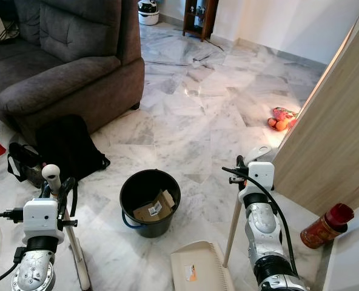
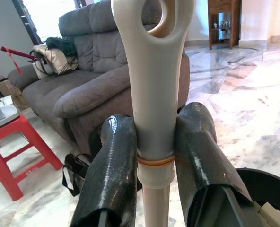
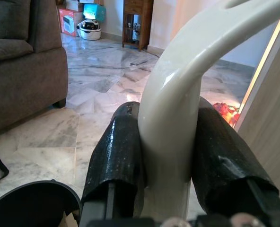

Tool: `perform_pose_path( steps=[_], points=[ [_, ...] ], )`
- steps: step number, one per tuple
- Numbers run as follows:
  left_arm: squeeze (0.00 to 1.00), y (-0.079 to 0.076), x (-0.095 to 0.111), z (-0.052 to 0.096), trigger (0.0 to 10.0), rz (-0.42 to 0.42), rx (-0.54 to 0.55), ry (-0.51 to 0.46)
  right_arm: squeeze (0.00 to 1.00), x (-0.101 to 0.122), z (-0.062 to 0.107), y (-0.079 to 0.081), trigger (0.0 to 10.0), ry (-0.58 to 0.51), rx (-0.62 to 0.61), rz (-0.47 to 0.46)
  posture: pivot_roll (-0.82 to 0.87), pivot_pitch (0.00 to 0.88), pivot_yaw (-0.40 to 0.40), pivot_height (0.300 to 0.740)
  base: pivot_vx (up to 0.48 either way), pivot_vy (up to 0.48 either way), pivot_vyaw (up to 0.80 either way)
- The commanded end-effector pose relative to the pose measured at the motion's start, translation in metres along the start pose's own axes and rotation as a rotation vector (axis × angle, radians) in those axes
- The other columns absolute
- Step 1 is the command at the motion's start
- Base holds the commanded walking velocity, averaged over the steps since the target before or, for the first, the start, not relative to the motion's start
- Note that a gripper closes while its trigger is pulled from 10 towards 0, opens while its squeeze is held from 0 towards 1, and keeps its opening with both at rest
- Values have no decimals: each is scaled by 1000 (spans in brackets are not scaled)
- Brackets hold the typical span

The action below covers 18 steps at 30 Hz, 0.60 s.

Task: Sweep floor

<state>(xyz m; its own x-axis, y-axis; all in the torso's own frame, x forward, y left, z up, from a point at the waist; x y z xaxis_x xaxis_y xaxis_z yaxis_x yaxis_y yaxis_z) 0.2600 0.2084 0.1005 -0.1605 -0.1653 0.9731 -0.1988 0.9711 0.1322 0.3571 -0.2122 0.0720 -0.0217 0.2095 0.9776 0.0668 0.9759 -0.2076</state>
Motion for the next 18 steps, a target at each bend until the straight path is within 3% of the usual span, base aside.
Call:
perform_pose_path(
  steps=[1, 18],
  points=[
    [0, -4, 4, -1, 10000, -2, -11, -24, 0, 5, -3, -1, 10000, -13, -1, -2, 128, 88, -112, 740, 0, 0, 0],
    [0, -3, 4, -2, 10000, -2, -6, -27, 0, 7, -5, -1, 10000, -15, 0, -1, 127, 86, -114, 740, 0, 0, 0]
  ],
)
Point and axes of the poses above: a point about 5 cm out from each wrist's last joint towards the gripper, its own z axis pointing back from the gripper into the wrist, its own x axis along the axis of the wrist's last joint, y = z × x, the point moved 4 cm from there along -z, pointing out of the wrist towards the gripper, and after that the axes turned 8 degrees about z, right-handed, at the moved point
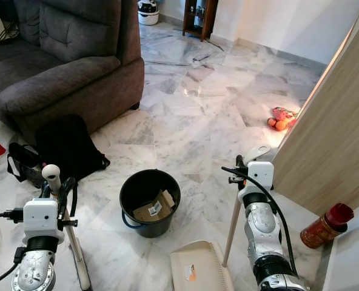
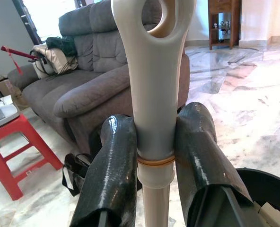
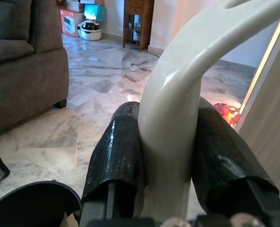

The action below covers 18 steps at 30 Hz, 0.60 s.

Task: Sweep floor

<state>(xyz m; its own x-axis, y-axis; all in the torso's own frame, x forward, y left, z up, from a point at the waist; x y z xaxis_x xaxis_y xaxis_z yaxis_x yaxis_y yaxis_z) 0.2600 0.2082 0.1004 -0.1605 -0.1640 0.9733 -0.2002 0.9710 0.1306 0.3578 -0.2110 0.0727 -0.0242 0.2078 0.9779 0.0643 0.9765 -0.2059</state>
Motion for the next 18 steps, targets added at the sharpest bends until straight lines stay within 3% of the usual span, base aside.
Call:
perform_pose_path(
  steps=[1, 6, 18],
  points=[
    [0, -3, 4, -2, 10000, -3, -7, -27, 0, 6, -4, -2, 10000, -13, -2, 1, 127, 86, -114, 740, 0, 0, 0],
    [0, -3, 5, -2, 10000, -4, -6, -31, 0, 6, -4, -1, 10000, -14, -2, -1, 130, 85, -112, 740, 0, 0, 0],
    [0, -3, 6, -3, 10000, -6, -11, -36, 0, 7, -5, 1, 10000, -20, 5, -3, 132, 71, -112, 740, -254, 0, 0]
  ],
)
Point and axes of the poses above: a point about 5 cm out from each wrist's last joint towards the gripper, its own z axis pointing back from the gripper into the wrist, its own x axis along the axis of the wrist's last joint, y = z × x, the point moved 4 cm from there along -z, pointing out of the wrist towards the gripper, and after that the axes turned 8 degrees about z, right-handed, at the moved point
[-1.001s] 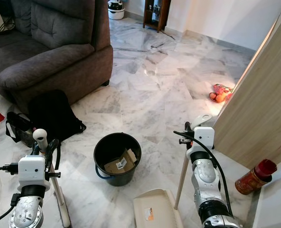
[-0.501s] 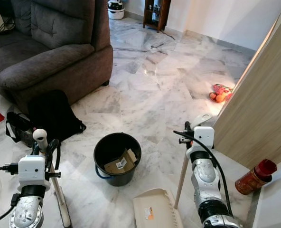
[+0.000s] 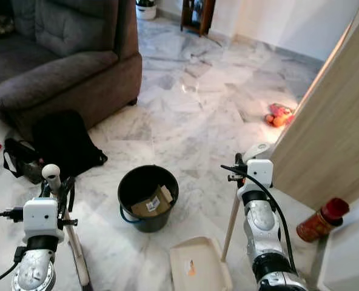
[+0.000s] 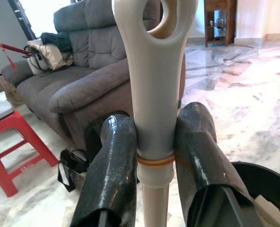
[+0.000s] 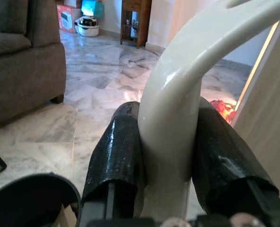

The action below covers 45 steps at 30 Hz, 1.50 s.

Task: Sweep floor

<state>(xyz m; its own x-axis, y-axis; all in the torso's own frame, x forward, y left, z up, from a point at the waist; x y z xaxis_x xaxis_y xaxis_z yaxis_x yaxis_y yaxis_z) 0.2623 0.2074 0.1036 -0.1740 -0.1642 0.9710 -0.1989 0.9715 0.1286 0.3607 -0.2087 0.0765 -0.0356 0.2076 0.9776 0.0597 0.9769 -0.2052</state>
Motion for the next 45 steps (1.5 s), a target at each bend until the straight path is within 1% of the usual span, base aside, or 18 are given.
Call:
perform_pose_path(
  steps=[1, 14, 30, 35, 40, 45],
  points=[
    [0, -2, 3, 0, 10000, -8, -10, -23, 0, 3, -3, 0, 10000, -9, 3, -2, 132, 71, -112, 740, -266, 0, 0],
    [0, -4, 3, -1, 10000, -6, -11, -28, 0, 5, -5, 2, 10000, -12, 8, -2, 136, 58, -118, 740, -265, 0, 0],
    [0, -5, 2, -3, 10000, -6, -8, -29, 0, 4, -6, 4, 10000, 0, 11, -11, 130, 59, -123, 740, 0, 0, 0],
    [0, -8, 1, -3, 10000, -1, -13, -30, 0, 2, -6, 4, 10000, 11, 14, -8, 130, 55, -122, 740, 0, 0, -800],
    [0, -7, 2, -4, 10000, -2, -16, -30, 0, 2, -6, 4, 10000, 13, 14, -7, 132, 57, -119, 740, 0, 0, -800],
    [0, -8, 1, -6, 10000, -9, -32, -23, 0, 1, -6, 5, 10000, 15, 13, -10, 137, 59, -113, 740, 0, 0, 0]
  ],
)
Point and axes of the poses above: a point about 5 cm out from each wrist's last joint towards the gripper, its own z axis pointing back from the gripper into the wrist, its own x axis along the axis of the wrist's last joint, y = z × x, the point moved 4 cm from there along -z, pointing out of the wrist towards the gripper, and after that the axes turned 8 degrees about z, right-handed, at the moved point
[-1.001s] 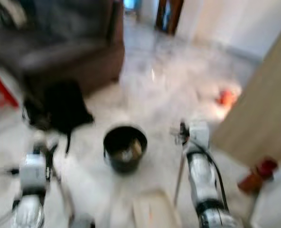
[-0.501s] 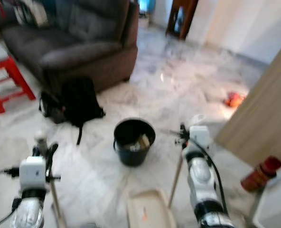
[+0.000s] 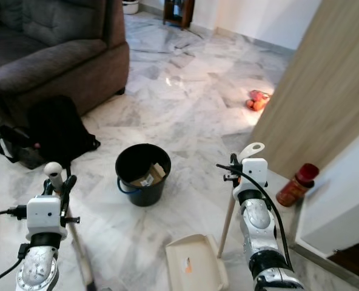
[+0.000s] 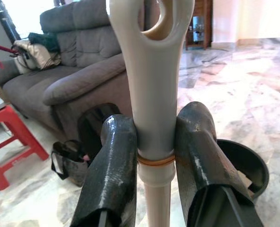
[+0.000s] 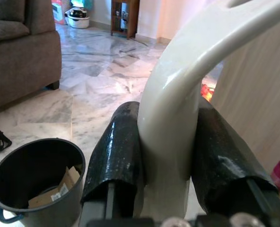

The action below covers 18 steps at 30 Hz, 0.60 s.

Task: Sweep floor

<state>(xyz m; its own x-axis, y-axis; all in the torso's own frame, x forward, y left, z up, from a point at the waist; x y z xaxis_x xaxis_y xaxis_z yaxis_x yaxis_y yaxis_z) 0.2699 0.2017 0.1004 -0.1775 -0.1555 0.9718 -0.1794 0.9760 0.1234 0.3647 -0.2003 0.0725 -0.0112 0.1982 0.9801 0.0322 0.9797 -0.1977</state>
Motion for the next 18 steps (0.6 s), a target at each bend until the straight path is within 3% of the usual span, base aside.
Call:
perform_pose_path(
  steps=[1, 11, 18],
  points=[
    [0, 0, 4, -1, 10000, -18, -14, -21, 0, 4, -2, -5, 10000, -9, -18, -3, 138, 59, -112, 740, 0, 0, 0],
    [0, -4, 7, -17, 10000, -21, -42, -38, 0, 5, -3, 0, 10000, -11, -27, -17, 133, 32, -93, 740, 0, 0, -800],
    [0, -12, 6, -24, 10000, -16, -56, -40, 0, 7, -6, -10, 10000, -15, -50, -9, 115, 17, -92, 740, 0, 0, -800]
  ],
)
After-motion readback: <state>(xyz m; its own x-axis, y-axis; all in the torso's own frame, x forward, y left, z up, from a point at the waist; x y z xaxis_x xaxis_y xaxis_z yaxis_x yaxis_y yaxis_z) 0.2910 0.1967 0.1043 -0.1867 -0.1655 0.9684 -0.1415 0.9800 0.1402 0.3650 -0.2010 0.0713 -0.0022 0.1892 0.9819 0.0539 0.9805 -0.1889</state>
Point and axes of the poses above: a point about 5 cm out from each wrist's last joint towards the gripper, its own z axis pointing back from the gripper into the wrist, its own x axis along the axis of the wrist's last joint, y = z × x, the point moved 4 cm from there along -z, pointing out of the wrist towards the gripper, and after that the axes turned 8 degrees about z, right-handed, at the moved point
